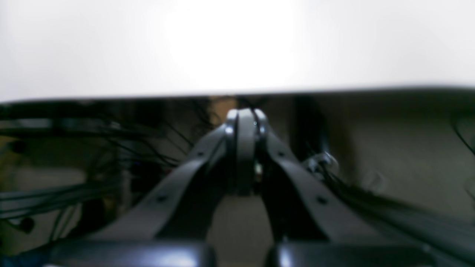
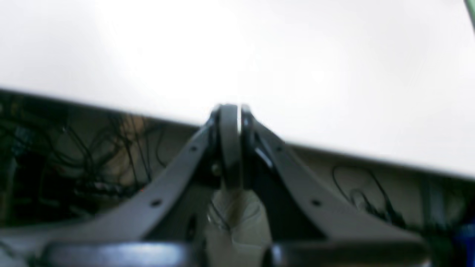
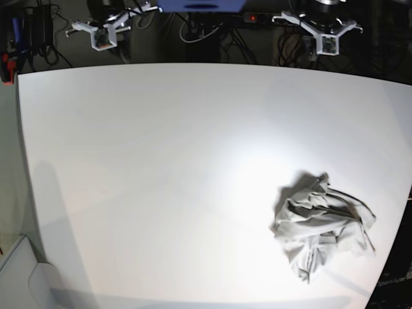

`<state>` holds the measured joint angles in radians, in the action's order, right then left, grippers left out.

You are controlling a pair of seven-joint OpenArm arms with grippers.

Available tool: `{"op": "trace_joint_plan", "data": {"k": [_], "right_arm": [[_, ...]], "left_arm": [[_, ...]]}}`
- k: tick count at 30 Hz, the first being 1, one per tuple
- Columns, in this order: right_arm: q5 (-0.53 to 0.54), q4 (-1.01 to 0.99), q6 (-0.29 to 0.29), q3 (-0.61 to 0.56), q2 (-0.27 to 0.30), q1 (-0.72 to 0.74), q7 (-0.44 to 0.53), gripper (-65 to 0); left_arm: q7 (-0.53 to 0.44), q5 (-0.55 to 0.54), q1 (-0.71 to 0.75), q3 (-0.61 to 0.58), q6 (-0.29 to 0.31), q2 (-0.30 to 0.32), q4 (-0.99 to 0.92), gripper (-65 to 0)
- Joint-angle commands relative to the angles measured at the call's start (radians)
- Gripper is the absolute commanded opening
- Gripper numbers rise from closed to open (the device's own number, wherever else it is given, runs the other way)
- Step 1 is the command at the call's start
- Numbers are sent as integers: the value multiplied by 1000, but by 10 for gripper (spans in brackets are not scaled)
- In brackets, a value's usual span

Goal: Layout the t-shirt on the table in an organized manner, then fold the t-shirt properly
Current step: 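Move both grippers out over the table toward the crumpled grey t-shirt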

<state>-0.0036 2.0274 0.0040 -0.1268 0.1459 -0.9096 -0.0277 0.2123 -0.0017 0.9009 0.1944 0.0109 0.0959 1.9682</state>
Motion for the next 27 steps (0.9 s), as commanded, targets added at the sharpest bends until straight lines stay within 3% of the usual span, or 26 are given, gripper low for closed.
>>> {"op": "trace_joint_plan", "data": {"k": [1,7,15,19,21,24,27], "right_arm": [[1,19,3,-6,1,13,25,-650],[1,14,3,-70,-4,174,5,-649],[3,11,3,-256,-22,490,-389,-649],[3,10,3,-317,-70,599,-504,-649],[3,8,3,-330,-90,637,-544,-649],[3,5,4,-354,-108,673,-579,-641],[3,-6,14,-359,-113,709,-590,-594]], "left_arm": [[-23,1,2,14,-2,0,23,-647],[-23,1,-55,26,-1,0,33,-647],[-23,1,-196,33,-7,-32,38,-645],[-23,1,-289,92,-1,-69,38,-637],[-3,1,-346,113,-1,-72,36,-587],[85,1,-432,149,-1,-75,38,-448],[149,1,-512,175,1,-75,36,-364]]}}
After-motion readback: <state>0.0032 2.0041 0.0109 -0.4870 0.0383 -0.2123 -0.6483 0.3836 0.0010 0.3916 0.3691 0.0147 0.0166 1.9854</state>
